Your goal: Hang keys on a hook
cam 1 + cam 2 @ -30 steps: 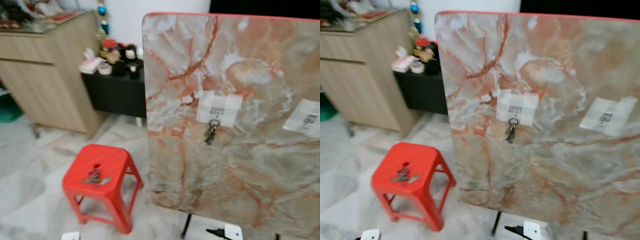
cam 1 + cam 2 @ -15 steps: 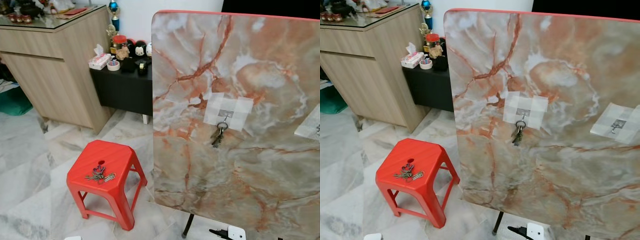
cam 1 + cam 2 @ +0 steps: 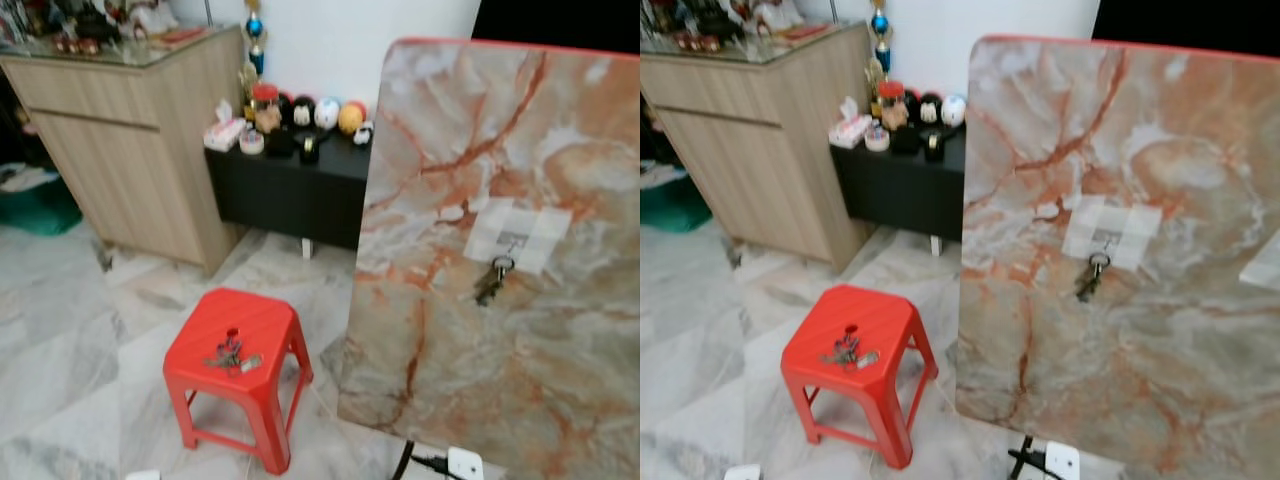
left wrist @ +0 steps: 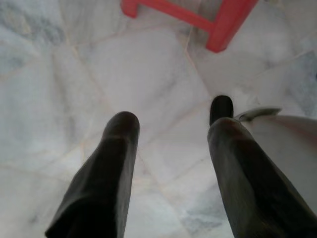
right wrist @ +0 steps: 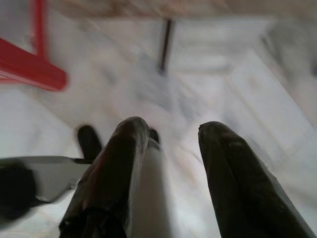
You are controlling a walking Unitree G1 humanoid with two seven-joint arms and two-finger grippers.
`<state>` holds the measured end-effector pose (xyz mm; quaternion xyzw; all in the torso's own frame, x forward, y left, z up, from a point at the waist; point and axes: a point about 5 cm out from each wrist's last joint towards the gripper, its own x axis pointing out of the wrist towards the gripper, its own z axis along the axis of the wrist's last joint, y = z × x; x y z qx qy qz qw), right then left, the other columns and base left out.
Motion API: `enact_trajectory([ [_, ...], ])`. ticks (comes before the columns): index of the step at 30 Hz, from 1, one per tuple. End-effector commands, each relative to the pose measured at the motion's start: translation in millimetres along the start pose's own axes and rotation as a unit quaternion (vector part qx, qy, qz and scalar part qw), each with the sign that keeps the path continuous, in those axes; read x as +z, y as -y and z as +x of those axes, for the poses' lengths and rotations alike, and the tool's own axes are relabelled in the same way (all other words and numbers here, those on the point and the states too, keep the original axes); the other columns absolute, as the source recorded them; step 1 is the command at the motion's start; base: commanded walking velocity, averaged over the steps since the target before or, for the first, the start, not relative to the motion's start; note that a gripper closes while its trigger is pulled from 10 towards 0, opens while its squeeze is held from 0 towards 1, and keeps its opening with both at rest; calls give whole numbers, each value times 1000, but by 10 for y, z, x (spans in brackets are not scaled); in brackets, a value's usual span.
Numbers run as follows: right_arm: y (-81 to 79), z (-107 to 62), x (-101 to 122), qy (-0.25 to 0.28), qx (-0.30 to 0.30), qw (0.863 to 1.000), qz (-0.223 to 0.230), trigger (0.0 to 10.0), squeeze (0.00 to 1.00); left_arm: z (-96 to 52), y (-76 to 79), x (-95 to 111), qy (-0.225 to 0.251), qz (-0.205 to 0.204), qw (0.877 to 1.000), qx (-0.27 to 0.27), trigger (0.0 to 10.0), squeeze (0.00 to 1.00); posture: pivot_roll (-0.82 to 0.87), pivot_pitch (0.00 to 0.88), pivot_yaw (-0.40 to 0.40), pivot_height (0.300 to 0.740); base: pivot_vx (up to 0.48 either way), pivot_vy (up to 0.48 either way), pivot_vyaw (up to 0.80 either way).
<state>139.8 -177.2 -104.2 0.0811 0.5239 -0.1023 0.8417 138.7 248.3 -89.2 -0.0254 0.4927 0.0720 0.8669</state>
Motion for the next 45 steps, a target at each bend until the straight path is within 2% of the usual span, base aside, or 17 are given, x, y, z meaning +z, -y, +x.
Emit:
enact_trajectory([
  [1,-58,4,26,3,6,1000,6,10000,0,-33,-91,-98,-18,2,1000,13,10000,0,35,0,-14,740,0,480,0],
  [35,-84,8,56,6,13,1000,2,10000,0,-27,-96,-68,-17,8,1000,15,10000,0,53,0,-19,740,0,480,0],
  [41,-127,8,47,0,21,1000,-11,10000,0,-33,-140,-51,-12,10,1000,25,10000,0,105,0,-55,740,0,134,0],
  [45,-189,9,68,2,33,999,-27,10000,0,-38,-186,-22,-5,-5,999,39,10000,0,163,0,-110,740,0,0,0],
])
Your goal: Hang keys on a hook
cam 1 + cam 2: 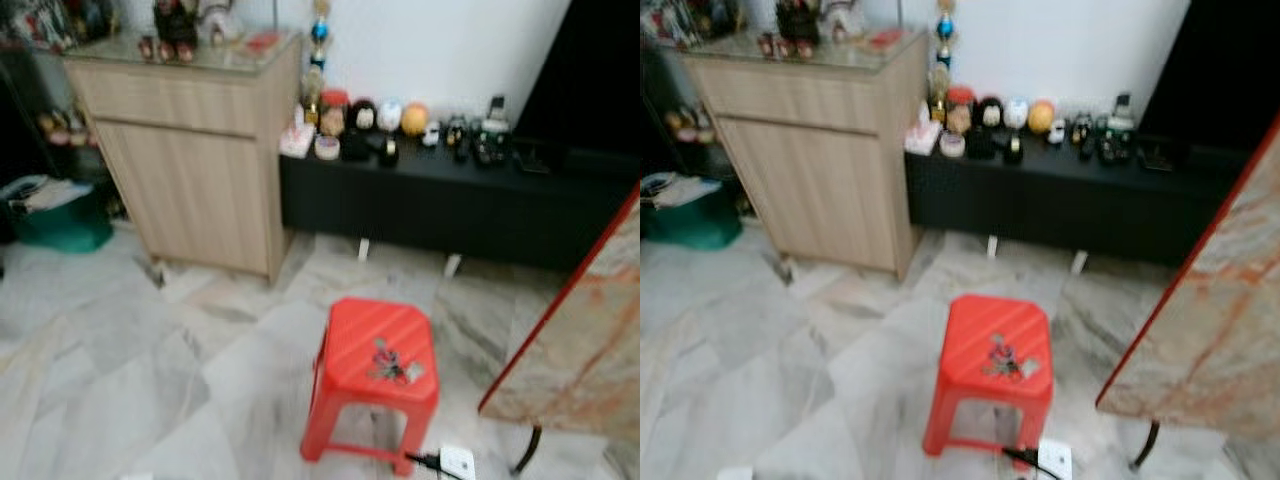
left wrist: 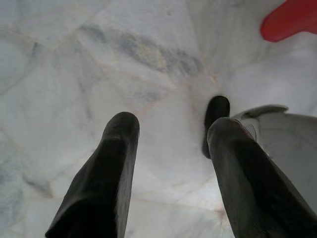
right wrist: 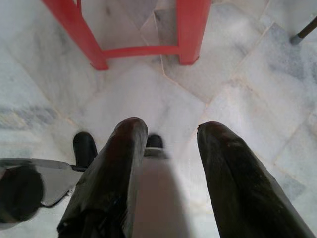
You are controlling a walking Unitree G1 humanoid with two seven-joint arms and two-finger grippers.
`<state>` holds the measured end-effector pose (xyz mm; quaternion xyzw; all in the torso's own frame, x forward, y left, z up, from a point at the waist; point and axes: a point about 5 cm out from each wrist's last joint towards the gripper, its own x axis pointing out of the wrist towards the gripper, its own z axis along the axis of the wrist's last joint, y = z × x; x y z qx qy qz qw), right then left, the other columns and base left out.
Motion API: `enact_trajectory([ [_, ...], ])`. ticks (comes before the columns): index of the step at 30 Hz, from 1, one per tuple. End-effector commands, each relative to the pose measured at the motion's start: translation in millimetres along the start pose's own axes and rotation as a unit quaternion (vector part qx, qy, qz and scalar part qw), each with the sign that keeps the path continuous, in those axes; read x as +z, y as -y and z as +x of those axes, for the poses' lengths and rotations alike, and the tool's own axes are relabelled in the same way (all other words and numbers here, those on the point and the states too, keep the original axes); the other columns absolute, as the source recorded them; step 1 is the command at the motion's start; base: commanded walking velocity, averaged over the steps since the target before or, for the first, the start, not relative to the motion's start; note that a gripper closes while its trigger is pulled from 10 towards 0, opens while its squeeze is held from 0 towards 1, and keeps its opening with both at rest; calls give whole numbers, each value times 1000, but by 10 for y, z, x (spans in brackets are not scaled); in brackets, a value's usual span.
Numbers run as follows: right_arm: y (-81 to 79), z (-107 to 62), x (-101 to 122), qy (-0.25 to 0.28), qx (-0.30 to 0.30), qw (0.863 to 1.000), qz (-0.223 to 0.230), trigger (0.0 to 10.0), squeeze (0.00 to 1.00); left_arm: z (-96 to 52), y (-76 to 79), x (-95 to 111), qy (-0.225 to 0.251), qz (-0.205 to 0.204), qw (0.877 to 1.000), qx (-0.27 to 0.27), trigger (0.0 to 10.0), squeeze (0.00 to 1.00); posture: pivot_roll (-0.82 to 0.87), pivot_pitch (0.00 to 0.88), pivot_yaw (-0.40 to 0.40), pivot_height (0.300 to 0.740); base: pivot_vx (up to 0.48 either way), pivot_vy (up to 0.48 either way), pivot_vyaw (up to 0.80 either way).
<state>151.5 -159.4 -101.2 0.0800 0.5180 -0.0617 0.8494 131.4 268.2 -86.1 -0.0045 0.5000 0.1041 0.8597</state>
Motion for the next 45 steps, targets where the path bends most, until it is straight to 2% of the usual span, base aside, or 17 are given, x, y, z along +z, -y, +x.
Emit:
enact_trajectory([
  [1,2,1,3,-4,1,1000,-7,10000,0,4,14,11,4,-11,1000,3,10000,0,163,0,-110,740,0,0,0],
  [6,-34,9,65,3,2,1000,-3,10000,0,14,6,70,9,-17,1000,9,10000,0,202,0,-123,740,0,0,0],
  [12,-80,24,243,23,-1,1000,17,10000,0,41,35,242,24,-18,1000,6,10000,0,166,0,-60,740,0,0,0],
  [14,-67,27,342,36,-1,999,27,10000,0,56,84,321,29,-9,1000,-3,10000,0,119,0,-28,740,0,0,0],
  [20,31,26,425,43,-16,998,42,10000,0,74,196,374,33,-6,999,-20,10000,0,49,0,0,740,0,0,0],
  [25,15,28,451,41,-17,998,41,10000,0,75,189,412,38,-4,999,-19,10000,0,27,0,31,740,0,0,0],
  [28,-11,29,481,45,-15,998,50,10000,0,75,175,458,45,1,999,-20,10000,0,19,0,29,740,0,0,0],
  [32,-73,31,551,48,-6,998,35,10000,0,74,135,538,52,4,999,-16,10000,0,28,0,8,740,0,0,0],
  [35,-99,31,589,53,-2,998,36,10000,0,73,125,577,63,-18,998,-12,10000,0,40,0,1,740,0,0,0],
  [45,-53,28,637,60,-10,997,48,10000,0,80,177,604,64,-21,998,-17,10000,0,48,0,-4,740,0,-152,0],
])
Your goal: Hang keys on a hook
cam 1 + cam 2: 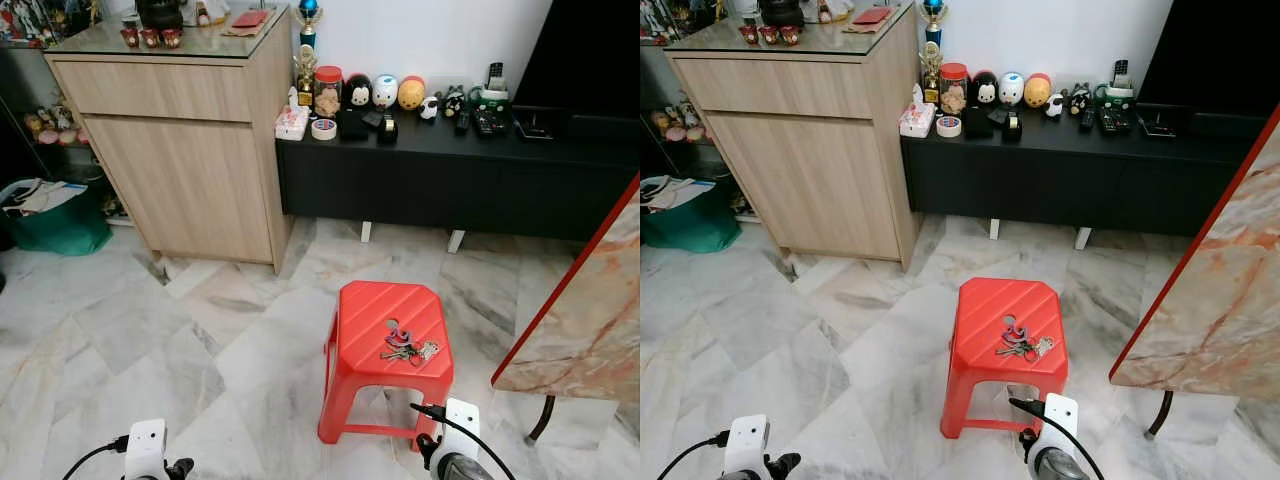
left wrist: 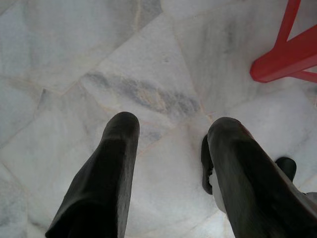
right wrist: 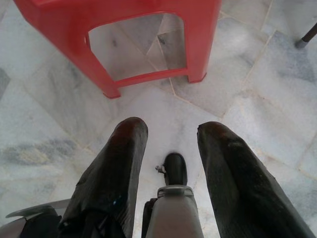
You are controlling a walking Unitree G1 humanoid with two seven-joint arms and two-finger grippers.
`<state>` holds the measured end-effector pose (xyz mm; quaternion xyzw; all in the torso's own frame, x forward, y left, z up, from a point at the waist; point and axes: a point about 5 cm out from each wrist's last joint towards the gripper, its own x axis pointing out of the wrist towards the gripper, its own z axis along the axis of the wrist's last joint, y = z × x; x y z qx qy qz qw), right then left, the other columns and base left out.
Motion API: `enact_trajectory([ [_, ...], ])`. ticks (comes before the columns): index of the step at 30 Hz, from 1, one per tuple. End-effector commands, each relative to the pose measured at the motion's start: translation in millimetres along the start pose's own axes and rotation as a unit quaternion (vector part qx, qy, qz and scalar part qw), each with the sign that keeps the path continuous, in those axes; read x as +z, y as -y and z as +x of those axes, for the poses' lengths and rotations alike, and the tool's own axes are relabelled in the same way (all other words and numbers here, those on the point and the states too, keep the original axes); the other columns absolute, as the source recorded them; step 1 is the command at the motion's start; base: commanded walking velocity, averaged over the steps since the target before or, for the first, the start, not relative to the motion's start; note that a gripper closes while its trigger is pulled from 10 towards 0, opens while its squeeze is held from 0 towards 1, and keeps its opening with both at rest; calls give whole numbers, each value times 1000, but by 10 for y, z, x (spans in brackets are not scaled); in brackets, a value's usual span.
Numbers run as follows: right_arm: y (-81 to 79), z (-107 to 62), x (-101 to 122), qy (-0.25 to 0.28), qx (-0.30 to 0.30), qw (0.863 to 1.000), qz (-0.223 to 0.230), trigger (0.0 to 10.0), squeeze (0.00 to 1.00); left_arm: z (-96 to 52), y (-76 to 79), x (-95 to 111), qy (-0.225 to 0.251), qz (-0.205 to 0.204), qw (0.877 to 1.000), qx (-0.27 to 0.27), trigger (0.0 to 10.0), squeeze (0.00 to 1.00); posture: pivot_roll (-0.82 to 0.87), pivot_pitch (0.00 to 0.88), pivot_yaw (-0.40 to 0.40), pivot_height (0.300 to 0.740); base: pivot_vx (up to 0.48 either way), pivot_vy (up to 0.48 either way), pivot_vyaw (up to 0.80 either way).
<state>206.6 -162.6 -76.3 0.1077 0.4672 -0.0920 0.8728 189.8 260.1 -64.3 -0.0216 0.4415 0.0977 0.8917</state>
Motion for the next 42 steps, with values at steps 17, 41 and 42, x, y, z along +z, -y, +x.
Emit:
enact_trajectory([
  [17,162,-14,-78,-5,-2,1000,-9,10000,0,-24,25,-183,-21,-15,1000,5,10000,0,86,0,-34,740,0,-137,0],
  [41,231,-33,-178,-8,8,1000,-12,10000,0,-59,-16,-319,-32,-35,999,12,10000,0,105,25,-52,740,0,0,0],
  [42,230,-34,-179,-8,9,1000,-12,10000,0,-60,-18,-319,-31,-35,999,12,10000,0,105,25,-52,740,0,0,0],
])
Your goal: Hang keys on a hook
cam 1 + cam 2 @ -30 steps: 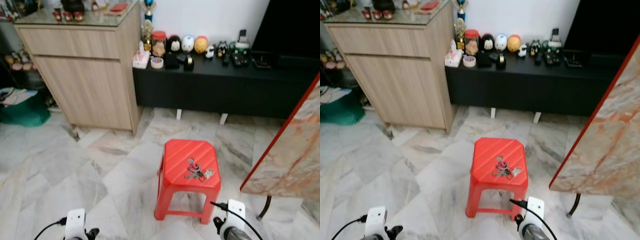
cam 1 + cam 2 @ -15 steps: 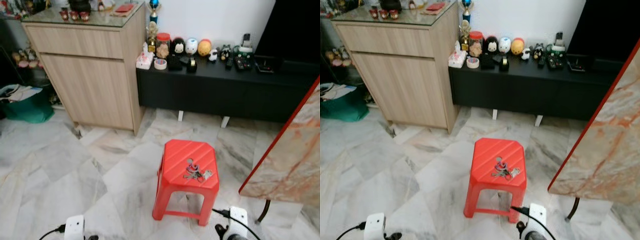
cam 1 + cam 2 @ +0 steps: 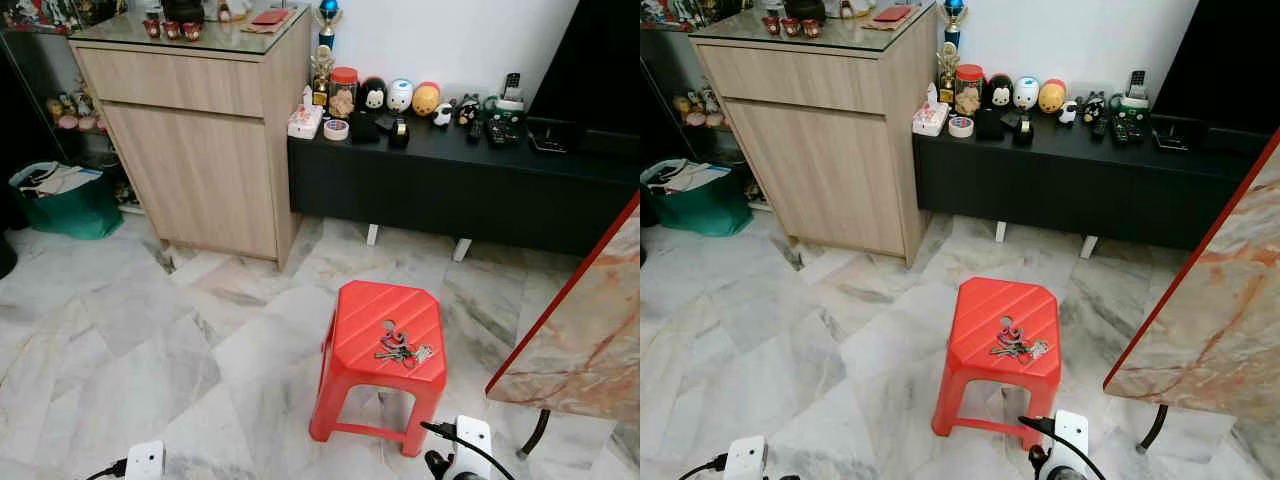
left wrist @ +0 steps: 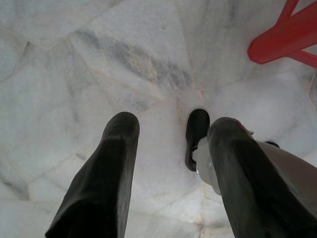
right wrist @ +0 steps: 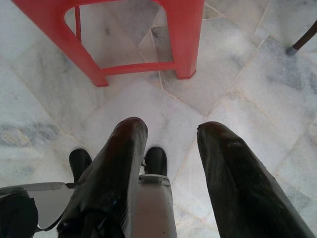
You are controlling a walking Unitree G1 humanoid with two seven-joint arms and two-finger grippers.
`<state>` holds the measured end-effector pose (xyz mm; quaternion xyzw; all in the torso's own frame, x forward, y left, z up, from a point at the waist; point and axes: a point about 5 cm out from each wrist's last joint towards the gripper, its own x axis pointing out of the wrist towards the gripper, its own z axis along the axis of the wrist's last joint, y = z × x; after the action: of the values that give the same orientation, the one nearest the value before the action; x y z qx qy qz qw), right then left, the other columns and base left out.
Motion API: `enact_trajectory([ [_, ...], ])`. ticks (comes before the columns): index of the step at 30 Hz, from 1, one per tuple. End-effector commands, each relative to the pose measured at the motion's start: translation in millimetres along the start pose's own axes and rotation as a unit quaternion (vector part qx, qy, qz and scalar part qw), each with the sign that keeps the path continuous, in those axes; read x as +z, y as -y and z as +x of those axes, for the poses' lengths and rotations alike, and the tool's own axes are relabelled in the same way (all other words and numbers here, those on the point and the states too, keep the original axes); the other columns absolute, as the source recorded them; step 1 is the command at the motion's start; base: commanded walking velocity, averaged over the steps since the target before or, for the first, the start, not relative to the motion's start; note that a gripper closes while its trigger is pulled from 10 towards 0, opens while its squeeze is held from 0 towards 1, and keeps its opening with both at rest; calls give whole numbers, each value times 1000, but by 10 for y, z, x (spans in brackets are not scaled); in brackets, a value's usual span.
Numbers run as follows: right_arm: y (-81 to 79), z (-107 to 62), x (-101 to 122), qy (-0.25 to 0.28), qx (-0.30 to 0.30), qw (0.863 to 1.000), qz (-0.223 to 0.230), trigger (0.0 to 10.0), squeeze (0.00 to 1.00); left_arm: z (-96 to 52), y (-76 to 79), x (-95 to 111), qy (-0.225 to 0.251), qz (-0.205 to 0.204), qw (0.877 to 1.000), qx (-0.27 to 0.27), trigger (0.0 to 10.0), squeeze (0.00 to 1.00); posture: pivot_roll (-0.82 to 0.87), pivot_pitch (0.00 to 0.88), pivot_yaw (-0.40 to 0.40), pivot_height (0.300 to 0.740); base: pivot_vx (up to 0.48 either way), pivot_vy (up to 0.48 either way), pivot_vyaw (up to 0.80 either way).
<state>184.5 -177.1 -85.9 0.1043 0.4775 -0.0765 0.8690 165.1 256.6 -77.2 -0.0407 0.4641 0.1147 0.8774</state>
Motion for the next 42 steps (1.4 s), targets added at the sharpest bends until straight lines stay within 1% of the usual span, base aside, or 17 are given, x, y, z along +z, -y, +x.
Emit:
enact_trajectory([
  [1,23,-2,8,4,-1,1000,-2,10000,0,-8,-14,-43,-4,-13,1000,4,10000,0,105,25,-52,740,0,0,0],
  [3,27,-4,2,4,-1,1000,-1,10000,0,-10,-14,-52,-5,-15,1000,5,10000,0,104,22,-47,740,0,176,0],
  [11,20,-5,-6,8,1,1000,5,10000,0,-12,-23,-59,-7,-9,1000,1,10000,0,94,28,-39,740,0,480,0],
  [17,17,-6,-23,3,-1,1000,4,10000,0,-15,-31,-59,-5,-6,1000,-1,10000,0,99,16,-36,740,0,462,0],
  [19,15,-6,-29,2,-2,1000,4,10000,0,-16,-34,-51,-2,4,1000,-3,10000,0,98,11,-34,740,0,0,0],
  [24,14,-7,-34,2,-1,1000,5,10000,0,-17,-34,-53,1,-3,1000,-3,10000,0,95,4,-31,740,0,0,0],
  [38,16,-7,-29,3,0,1000,3,10000,0,-16,-21,-51,-2,9,1000,-14,10000,0,95,6,-34,740,0,0,0],
  [42,12,-5,-22,4,-1,1000,6,10000,0,-15,-21,-40,0,5,1000,-14,10000,0,94,15,-33,740,253,0,0],
])
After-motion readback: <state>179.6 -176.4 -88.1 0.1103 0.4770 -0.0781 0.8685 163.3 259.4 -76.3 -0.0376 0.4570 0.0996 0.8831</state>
